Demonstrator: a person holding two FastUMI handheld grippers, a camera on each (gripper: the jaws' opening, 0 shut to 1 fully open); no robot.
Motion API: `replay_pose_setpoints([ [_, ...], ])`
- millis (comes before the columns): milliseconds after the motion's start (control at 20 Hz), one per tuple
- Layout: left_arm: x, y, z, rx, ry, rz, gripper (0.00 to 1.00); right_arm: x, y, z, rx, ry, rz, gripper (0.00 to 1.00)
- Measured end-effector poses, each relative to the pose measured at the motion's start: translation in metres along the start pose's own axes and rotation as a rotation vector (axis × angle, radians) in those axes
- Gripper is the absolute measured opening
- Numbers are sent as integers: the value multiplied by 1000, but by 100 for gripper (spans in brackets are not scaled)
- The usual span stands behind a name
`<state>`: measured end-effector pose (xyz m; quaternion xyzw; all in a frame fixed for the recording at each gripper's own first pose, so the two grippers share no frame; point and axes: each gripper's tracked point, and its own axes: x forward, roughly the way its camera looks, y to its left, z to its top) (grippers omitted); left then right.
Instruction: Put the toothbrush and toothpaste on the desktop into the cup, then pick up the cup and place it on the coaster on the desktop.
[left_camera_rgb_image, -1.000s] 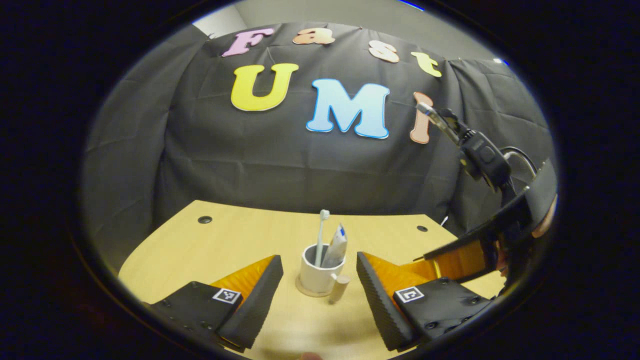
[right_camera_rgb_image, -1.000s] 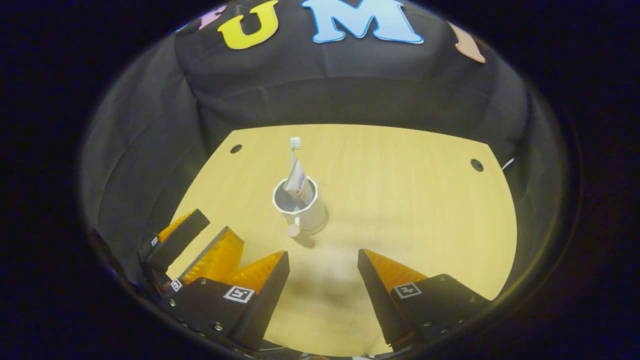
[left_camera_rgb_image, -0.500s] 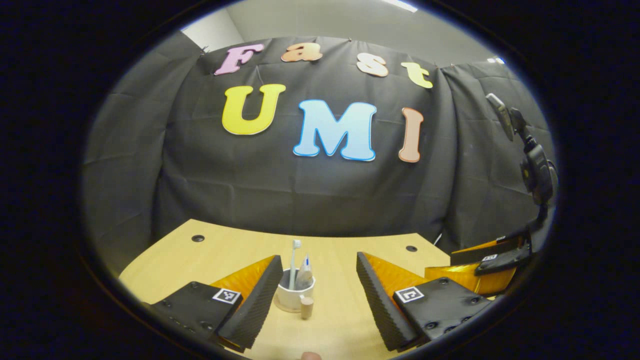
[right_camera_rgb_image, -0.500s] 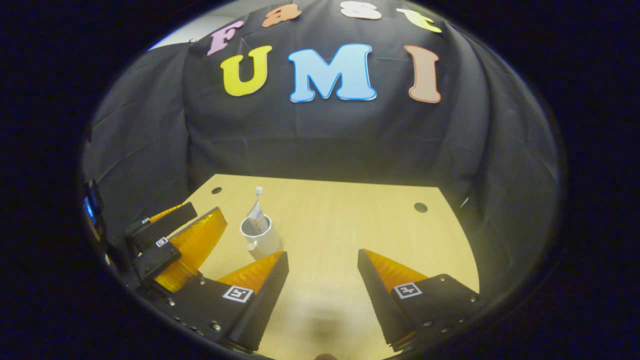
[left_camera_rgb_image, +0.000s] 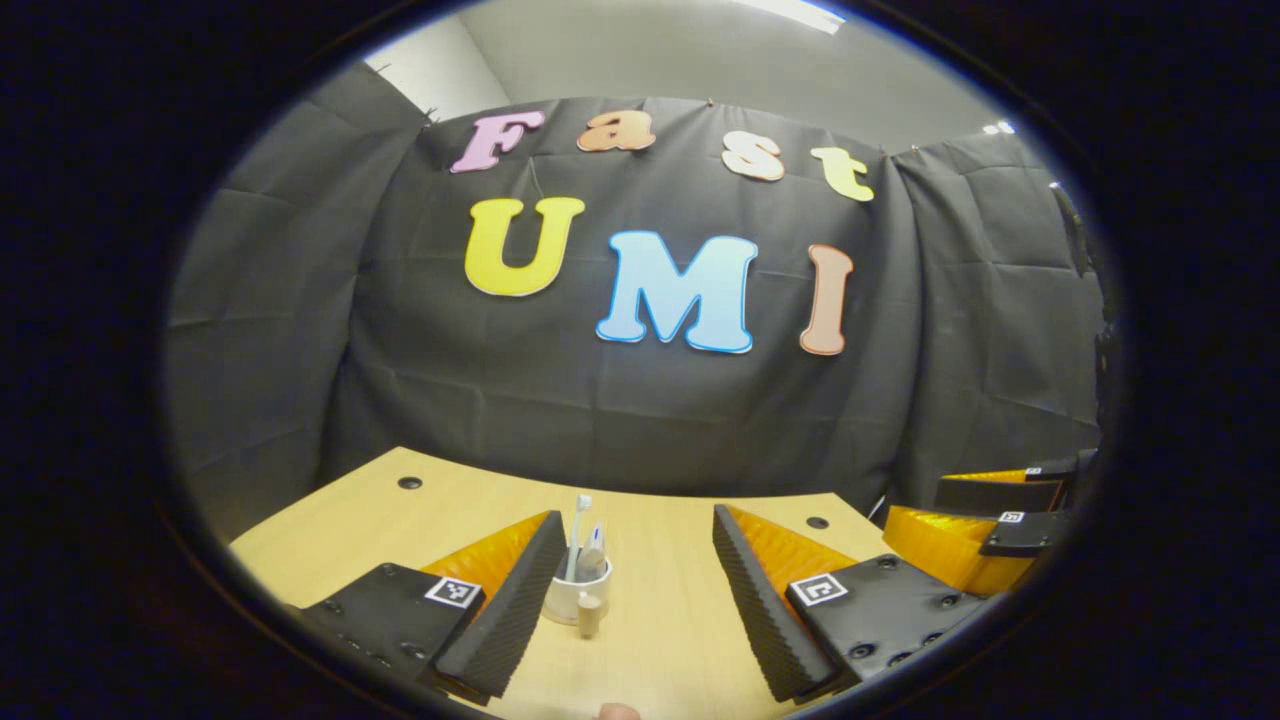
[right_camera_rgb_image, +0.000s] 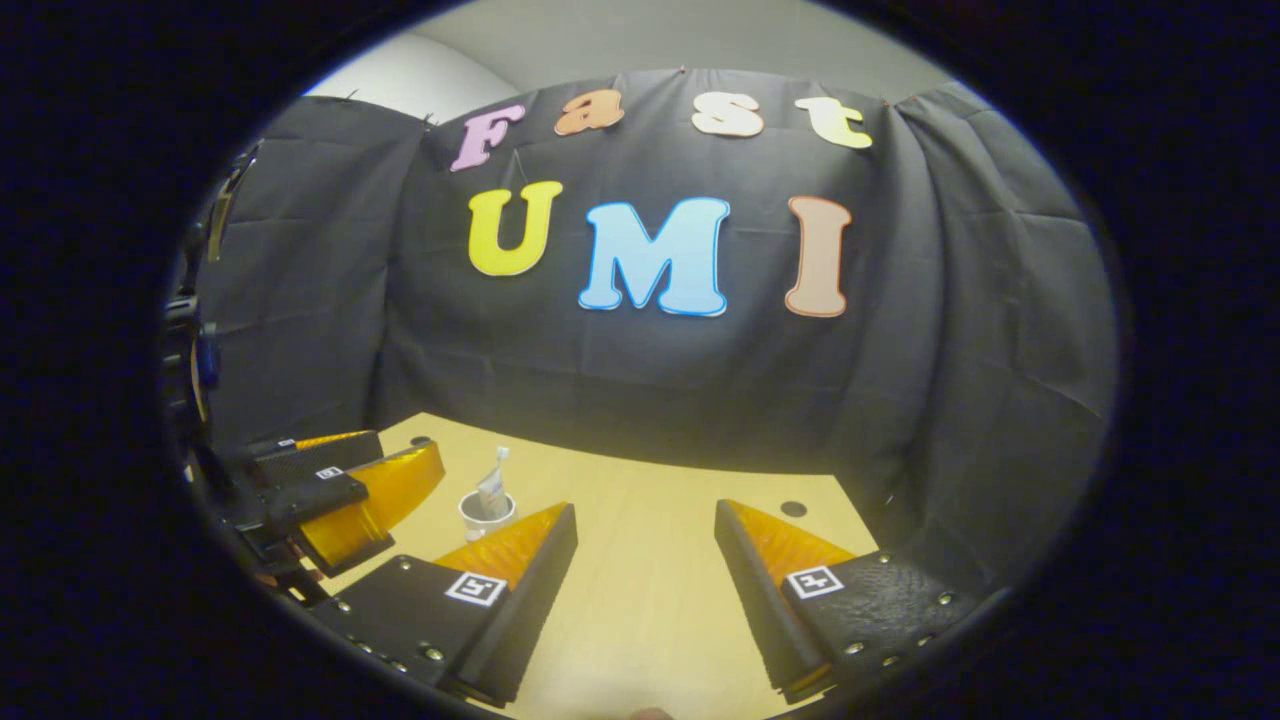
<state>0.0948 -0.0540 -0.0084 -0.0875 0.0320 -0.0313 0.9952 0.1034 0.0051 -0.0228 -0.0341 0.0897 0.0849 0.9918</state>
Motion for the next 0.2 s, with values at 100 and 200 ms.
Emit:
replay_pose_setpoints([
  [100, -9, -2, 5, 2, -17, 0, 99, -6, 5, 7, -6, -37, -14, 86],
  [200, -12, -3, 9, 8, -26, -13, 98, -10, 0, 14, -19, -68, -44, 86],
])
